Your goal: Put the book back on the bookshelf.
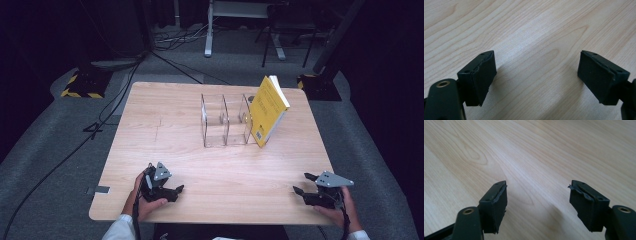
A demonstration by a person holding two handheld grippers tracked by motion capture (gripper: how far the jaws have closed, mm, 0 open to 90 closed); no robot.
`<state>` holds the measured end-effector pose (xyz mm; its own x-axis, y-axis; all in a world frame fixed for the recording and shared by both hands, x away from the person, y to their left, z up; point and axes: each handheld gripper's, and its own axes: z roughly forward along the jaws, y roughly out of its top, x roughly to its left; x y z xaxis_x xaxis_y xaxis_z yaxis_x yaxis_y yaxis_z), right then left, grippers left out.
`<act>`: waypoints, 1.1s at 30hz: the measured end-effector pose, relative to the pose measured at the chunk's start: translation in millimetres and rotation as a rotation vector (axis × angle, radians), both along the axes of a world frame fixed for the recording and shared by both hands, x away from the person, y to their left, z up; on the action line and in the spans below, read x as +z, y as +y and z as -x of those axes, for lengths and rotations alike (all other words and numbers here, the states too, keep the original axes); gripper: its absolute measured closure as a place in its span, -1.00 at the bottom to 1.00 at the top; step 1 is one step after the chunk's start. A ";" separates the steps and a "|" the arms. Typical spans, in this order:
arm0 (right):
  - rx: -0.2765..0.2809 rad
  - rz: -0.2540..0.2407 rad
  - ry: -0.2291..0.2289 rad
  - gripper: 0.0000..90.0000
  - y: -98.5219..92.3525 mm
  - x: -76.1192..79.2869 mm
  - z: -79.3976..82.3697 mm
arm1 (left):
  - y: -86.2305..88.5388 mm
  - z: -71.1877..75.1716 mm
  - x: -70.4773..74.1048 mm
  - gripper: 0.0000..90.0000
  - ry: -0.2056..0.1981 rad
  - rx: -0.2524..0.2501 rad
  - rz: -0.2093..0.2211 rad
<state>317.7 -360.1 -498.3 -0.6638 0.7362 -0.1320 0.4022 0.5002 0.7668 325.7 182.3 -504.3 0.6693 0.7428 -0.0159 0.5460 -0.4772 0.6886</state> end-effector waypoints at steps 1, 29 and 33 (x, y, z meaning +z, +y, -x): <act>-0.014 -0.007 0.011 -0.33 -4.4 -2.9 3.1 | 0.0 0.0 0.0 -0.65 0.000 0.000 0.000; -0.076 -0.027 0.047 -0.40 -12.2 -5.6 5.5 | 0.0 0.0 -0.1 -0.65 0.000 0.000 0.001; -0.080 -0.026 0.044 -0.40 -11.8 -5.6 6.2 | -0.3 -0.5 -0.5 -0.65 0.002 -0.001 0.006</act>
<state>311.6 -371.9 -503.8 -0.6079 0.7896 -0.0841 0.4738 0.4457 0.7595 326.2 182.0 -504.8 0.6700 0.7420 -0.0218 0.5468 -0.4734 0.6906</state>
